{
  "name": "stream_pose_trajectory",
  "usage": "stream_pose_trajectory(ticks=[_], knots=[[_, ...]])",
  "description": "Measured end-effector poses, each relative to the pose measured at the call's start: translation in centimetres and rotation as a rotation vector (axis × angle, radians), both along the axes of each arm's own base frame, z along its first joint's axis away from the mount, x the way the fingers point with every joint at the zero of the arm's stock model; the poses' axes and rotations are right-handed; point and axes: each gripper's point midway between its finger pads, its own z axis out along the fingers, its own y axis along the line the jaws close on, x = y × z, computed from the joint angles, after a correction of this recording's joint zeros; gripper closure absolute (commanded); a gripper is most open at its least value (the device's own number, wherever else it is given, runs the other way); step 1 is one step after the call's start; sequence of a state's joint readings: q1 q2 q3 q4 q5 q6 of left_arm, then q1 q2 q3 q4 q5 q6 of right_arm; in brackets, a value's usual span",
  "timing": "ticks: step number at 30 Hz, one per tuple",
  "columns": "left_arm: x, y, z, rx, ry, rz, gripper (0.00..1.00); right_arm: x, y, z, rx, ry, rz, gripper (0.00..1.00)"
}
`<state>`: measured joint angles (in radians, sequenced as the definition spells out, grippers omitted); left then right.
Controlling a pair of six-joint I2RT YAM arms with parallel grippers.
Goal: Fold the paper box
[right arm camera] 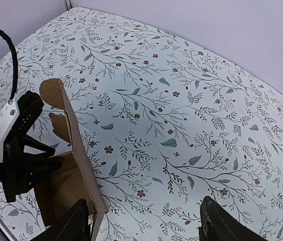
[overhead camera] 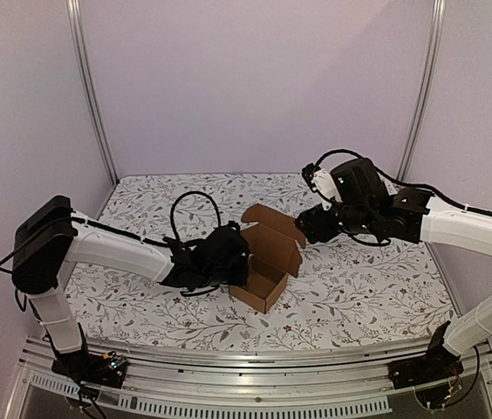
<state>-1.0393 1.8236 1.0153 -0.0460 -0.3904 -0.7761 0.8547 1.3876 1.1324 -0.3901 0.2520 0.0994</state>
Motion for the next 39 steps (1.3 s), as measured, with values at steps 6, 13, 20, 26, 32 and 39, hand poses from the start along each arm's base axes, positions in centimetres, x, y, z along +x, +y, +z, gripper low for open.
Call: stream_pose_trajectory(ticks=[6, 13, 20, 26, 32, 39], knots=[[-0.2, -0.6, 4.2, -0.075, -0.056, -0.017, 0.62, -0.1, 0.8, -0.5, 0.045, 0.038, 0.009, 0.26], [-0.6, -0.2, 8.6, -0.112, -0.130, -0.063, 0.47, -1.3, 1.1, -1.4, 0.115, 0.105, 0.016, 0.27], [-0.8, 1.8, 11.0, -0.052, -0.201, -0.152, 0.37, -2.8, 0.6, -3.0, 0.198, 0.167, -0.019, 0.28], [0.6, 4.0, 10.6, -0.016, -0.207, -0.202, 0.28, -4.3, 1.2, -5.1, 0.233, 0.205, -0.038, 0.36], [0.4, 4.3, 9.0, -0.006, -0.198, -0.286, 0.11, -4.5, 2.8, -5.8, 0.302, 0.218, -0.058, 0.51], [0.4, 3.6, 9.4, -0.042, -0.214, -0.338, 0.00, -4.1, 3.7, -6.8, 0.334, 0.219, -0.091, 0.60]])
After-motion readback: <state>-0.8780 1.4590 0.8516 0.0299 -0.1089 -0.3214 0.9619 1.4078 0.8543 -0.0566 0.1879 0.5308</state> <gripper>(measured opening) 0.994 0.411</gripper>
